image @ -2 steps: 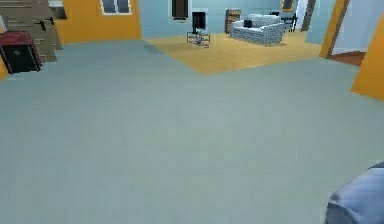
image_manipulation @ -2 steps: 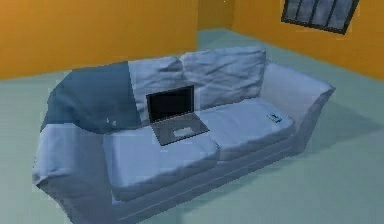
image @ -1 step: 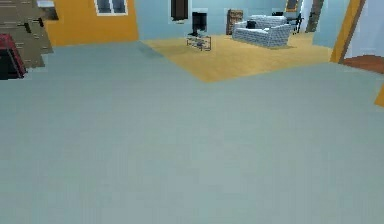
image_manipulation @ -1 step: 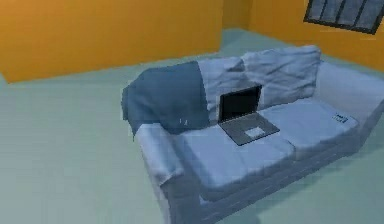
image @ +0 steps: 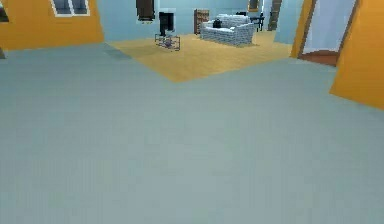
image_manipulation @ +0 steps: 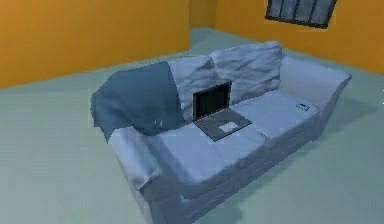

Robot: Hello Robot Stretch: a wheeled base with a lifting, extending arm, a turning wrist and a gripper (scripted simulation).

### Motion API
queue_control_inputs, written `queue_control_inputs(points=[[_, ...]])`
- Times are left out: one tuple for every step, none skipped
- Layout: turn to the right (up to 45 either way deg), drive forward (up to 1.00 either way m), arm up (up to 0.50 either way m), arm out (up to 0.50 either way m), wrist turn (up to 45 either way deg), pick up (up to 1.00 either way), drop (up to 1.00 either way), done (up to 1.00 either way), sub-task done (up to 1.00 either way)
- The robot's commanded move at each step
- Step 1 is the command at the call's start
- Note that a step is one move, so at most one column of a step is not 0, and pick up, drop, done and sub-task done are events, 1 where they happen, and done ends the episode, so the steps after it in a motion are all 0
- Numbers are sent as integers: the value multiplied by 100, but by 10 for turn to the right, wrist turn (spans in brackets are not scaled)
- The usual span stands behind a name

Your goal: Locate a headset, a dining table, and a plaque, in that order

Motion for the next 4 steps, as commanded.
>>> queue_control_inputs(points=[[0, 100, 0, 0, 0, 0, 0, 0, 0], [0, 100, 0, 0, 0, 0, 0, 0, 0], [0, 100, 0, 0, 0, 0, 0, 0, 0], [0, 100, 0, 0, 0, 0, 0, 0, 0]])
